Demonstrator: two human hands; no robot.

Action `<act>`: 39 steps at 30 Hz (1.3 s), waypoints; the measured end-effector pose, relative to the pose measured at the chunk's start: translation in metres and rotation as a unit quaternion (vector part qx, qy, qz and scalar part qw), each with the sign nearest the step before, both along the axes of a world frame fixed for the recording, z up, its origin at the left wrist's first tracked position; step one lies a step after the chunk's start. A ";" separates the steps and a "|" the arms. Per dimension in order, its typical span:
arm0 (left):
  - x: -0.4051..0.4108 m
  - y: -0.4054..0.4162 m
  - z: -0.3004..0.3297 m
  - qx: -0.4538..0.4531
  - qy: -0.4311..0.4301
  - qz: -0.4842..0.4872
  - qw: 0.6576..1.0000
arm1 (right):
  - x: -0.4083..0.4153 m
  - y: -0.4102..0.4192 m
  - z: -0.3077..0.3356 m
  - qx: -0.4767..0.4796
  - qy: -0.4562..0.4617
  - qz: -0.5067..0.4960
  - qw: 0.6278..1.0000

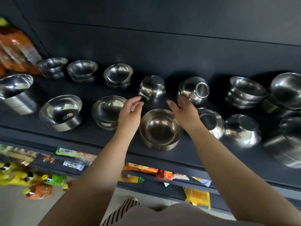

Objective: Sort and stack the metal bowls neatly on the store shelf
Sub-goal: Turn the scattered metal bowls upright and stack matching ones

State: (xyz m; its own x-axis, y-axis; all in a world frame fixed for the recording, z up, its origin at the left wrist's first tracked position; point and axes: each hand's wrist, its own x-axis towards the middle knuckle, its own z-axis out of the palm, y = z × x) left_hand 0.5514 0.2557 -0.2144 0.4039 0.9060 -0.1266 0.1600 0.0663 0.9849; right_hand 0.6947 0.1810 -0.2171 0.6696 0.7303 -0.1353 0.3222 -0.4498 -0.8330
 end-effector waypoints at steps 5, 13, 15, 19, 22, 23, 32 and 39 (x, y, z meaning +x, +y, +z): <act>0.006 0.046 0.015 0.003 0.054 -0.039 0.998 | 0.014 0.045 0.009 -0.070 -0.028 0.045 0.996; 0.038 0.122 0.017 -0.006 0.192 -0.118 0.974 | 0.033 0.103 0.010 -0.095 0.086 -0.049 0.991; 0.046 0.136 0.014 -0.027 0.212 -0.125 0.969 | 0.035 0.113 0.005 -0.081 0.110 -0.078 0.988; 0.061 0.152 0.000 -0.071 0.212 -0.130 0.966 | 0.039 0.129 -0.005 -0.064 0.172 -0.113 0.976; 0.068 0.154 -0.012 -0.123 0.186 -0.142 0.965 | 0.040 0.136 -0.017 -0.050 0.204 -0.134 0.968; 0.070 0.155 -0.016 -0.138 0.180 -0.146 0.963 | 0.040 0.139 -0.022 -0.043 0.214 -0.140 0.966; 0.077 0.162 -0.028 -0.177 0.183 -0.163 0.953 | 0.033 0.152 -0.037 0.001 0.233 -0.184 0.955; 0.078 0.165 -0.031 -0.233 0.131 -0.140 0.953 | 0.051 0.156 -0.061 0.075 0.290 -0.222 0.928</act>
